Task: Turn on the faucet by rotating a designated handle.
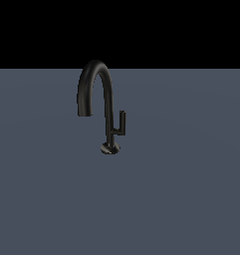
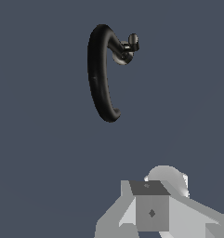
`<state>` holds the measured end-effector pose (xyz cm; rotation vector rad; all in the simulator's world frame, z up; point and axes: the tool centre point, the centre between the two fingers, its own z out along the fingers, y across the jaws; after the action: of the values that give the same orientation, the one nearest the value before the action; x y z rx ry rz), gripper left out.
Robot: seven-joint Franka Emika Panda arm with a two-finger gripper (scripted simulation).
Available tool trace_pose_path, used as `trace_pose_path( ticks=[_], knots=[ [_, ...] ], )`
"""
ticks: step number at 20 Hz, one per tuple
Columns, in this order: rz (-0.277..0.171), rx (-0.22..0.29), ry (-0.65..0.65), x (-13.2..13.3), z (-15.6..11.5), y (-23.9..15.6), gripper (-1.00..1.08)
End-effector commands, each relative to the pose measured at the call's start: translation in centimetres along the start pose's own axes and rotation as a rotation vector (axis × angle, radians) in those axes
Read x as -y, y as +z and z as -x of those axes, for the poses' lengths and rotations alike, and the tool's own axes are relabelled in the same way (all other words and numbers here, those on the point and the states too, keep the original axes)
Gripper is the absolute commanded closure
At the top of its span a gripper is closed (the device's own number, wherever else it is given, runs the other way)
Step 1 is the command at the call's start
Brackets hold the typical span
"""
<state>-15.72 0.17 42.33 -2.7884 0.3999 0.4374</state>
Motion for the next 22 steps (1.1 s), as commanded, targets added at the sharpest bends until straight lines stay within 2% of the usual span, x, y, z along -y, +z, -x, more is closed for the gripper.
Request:
trace_pose_path(
  ticks=[1,22],
  knots=[
    [-0.048,0.036,0.048,0.2,-1.6,0.3,1.08],
    [-0.496,0.367,0.476,-0.4,-15.1,5.4,1.08]
  ],
)
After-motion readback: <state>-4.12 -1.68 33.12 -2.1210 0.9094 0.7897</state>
